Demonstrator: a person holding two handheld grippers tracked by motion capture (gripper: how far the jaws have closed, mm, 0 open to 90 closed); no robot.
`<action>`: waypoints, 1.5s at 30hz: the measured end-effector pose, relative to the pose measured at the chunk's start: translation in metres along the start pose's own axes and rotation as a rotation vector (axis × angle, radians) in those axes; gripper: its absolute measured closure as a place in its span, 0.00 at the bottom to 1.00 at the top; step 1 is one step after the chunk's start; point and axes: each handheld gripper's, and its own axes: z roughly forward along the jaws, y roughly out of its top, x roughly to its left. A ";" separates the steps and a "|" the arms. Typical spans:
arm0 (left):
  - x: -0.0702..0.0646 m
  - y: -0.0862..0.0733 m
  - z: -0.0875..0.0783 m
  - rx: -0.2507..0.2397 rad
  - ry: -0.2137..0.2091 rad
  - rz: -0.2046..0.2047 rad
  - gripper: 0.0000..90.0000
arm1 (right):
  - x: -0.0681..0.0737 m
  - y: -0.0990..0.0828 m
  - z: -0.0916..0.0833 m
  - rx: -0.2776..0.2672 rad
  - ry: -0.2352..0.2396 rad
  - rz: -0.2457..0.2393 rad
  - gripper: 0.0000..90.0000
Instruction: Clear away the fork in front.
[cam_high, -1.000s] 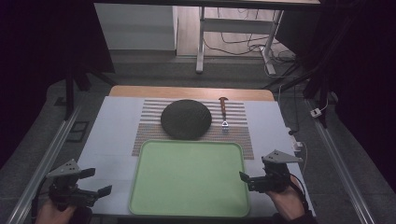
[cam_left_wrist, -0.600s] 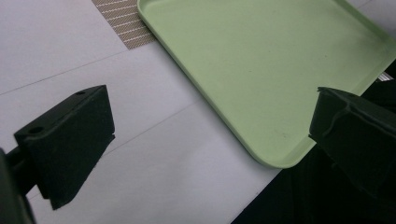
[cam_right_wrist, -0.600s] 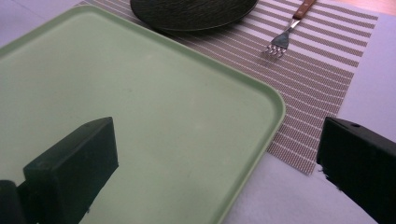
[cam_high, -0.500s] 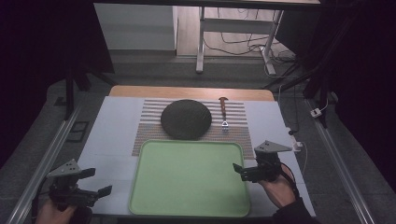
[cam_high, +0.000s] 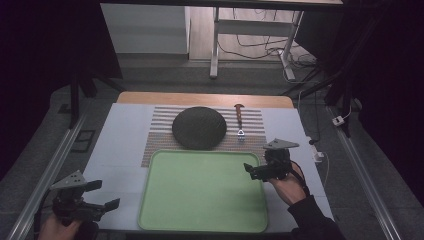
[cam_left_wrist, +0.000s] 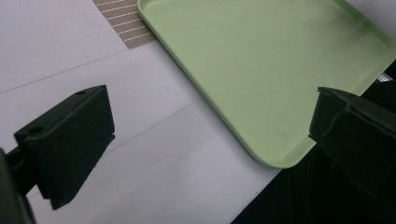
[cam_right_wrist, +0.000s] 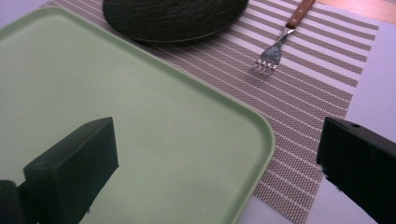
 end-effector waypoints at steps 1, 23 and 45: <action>0.000 0.000 0.000 0.000 0.000 -0.001 0.00 | -0.001 0.001 0.003 0.002 -0.009 0.000 0.00; 0.001 0.000 0.001 0.009 -0.003 -0.001 0.00 | -0.027 0.031 0.061 0.135 -0.134 -0.104 0.00; 0.001 0.001 0.002 0.015 -0.007 -0.006 0.00 | -0.024 0.045 0.116 0.264 -0.295 -0.473 0.11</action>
